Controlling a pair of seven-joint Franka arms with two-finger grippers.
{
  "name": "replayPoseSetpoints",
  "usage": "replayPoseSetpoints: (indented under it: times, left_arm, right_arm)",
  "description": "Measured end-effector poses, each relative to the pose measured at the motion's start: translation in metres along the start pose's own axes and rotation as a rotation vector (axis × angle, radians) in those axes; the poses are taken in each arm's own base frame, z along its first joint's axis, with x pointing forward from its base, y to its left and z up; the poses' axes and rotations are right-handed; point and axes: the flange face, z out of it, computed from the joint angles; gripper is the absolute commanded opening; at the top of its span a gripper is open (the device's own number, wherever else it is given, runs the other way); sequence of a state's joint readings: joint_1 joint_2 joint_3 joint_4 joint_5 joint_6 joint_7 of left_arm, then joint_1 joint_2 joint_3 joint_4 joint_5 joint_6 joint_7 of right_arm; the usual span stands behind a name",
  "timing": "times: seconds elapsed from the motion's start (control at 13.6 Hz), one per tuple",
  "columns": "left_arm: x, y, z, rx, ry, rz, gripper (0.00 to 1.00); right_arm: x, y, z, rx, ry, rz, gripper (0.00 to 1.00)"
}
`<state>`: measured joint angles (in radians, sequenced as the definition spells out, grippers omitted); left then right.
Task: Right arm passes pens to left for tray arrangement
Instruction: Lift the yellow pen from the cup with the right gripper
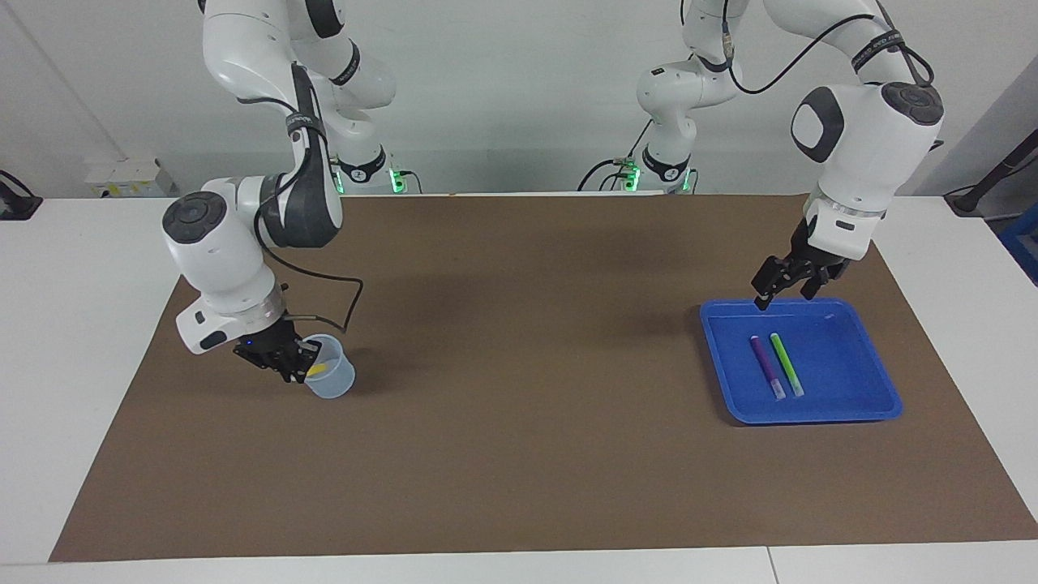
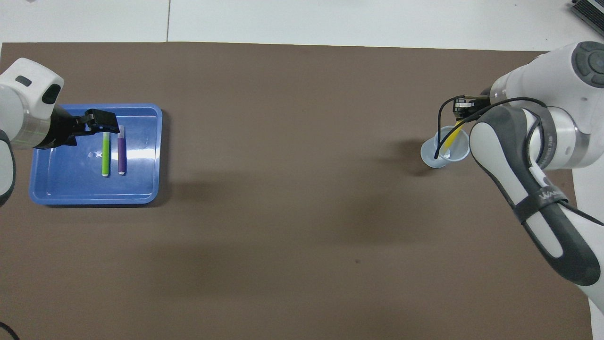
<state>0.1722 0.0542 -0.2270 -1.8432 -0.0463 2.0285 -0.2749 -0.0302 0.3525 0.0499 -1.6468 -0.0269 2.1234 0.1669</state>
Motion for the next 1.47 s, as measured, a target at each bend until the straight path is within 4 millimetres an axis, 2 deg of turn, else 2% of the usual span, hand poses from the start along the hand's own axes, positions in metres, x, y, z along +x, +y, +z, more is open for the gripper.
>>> replayPoseSetpoints:
  times: [0.59, 1.03, 1.25, 1.47]
  left_arm:
    - [-0.021, 0.017, 0.001, -0.127, -0.184, -0.31, 0.99]
    - [-0.03, 0.031, -0.005, -0.188, -0.281, -0.523, 0.99]
    - [-0.033, 0.037, -0.007, -0.221, -0.327, -0.612, 0.99]
    - [-0.035, 0.041, -0.008, -0.251, -0.373, -0.689, 0.99]
  right_arm:
    - [0.009, 0.003, -0.066, 0.006, 0.076, 0.007, 0.0]
    - [-0.007, -0.009, -0.116, 0.005, 0.051, 0.017, 0.0]
    - [-0.031, -0.051, -0.135, 0.002, -0.005, 0.099, 0.0]
    - [-0.058, -0.103, -0.148, 0.041, -0.074, 0.324, 0.0]
